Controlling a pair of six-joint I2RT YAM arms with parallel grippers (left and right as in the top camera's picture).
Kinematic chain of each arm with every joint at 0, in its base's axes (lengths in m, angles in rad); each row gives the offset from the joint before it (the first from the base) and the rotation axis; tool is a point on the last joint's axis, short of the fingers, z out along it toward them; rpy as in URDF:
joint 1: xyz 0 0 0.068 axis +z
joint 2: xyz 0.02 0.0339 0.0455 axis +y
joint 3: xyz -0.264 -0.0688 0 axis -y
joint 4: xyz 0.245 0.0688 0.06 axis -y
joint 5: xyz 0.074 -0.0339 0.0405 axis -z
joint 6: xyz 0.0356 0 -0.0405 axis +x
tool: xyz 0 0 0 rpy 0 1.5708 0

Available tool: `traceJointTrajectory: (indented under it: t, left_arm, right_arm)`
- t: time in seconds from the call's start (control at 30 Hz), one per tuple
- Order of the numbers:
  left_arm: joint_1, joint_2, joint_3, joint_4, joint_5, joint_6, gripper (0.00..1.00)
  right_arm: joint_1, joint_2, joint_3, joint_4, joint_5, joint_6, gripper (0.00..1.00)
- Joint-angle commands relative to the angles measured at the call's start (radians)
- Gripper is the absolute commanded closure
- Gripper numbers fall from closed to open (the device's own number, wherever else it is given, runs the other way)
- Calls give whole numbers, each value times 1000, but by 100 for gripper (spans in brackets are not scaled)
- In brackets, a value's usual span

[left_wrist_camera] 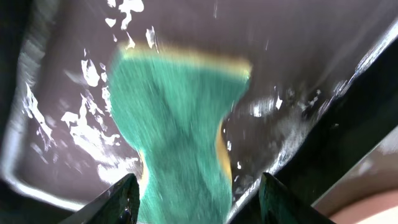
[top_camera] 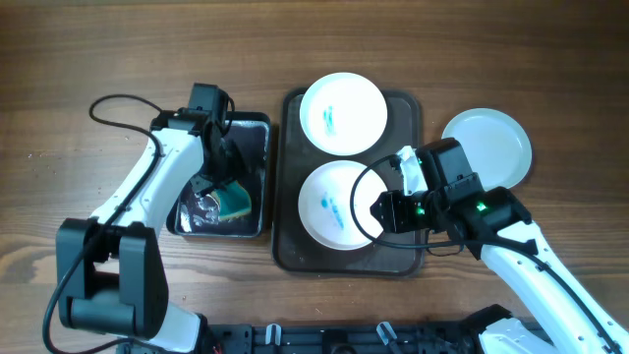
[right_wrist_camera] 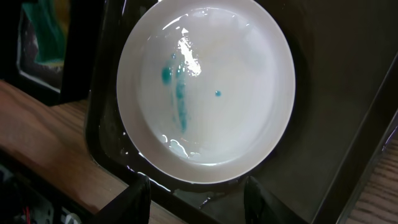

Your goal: Clean dirty plates on tray and stack at the side

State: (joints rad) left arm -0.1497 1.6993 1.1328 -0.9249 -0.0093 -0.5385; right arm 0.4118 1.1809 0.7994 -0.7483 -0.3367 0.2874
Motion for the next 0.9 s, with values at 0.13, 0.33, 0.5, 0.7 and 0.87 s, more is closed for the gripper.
traceJointTrajectory:
  t: [0.13,0.33,0.5,0.7,0.87]
  left_arm:
    - [-6,34,-98,167,-138,11,48]
    - [-5,64,-132,213,-142,19,87]
    - [-5,50,-77,216,-138,65,93]
    - [-6,32,40,51,-114,64,37]
    - [-6,35,37,-37,-38,63,36]
  right_arm:
    - [0,7,17,-1,-16,6,51]
    - [0,7,17,0,-16,11,52]
    - [0,7,17,0,-16,11,57]
    - [0,7,17,-1,-1,71,63]
    - [0,7,17,-15,160,229,52]
